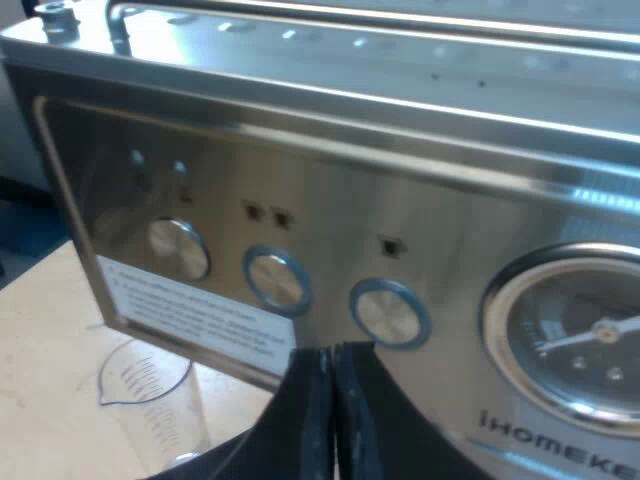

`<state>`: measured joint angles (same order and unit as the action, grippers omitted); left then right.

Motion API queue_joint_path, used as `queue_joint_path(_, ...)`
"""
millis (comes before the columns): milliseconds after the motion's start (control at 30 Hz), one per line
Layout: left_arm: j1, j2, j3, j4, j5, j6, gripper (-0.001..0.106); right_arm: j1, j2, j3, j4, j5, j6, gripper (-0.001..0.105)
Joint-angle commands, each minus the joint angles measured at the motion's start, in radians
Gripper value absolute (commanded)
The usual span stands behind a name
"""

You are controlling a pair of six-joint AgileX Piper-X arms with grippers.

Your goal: Place mug into machine

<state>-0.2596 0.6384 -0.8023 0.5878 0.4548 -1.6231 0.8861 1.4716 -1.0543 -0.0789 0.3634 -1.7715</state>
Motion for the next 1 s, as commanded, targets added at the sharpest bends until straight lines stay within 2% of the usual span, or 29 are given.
queue_joint_path(33,0.0,-0.002,-0.005,-0.019,0.013,-0.019,0.102,-0.011,-0.008,-0.013,-0.014,-0.018,-0.004,0.0)
queue_joint_path(733,0.0,-0.002,-0.005,-0.019,0.013,-0.019,0.102,-0.025,0.036,-0.013,-0.06,-0.039,-0.005,0.0)
queue_joint_path(1000,0.0,-0.002,-0.005,-0.019,0.013,-0.019,0.102,-0.025,0.071,-0.052,-0.062,-0.023,-0.005,0.0)
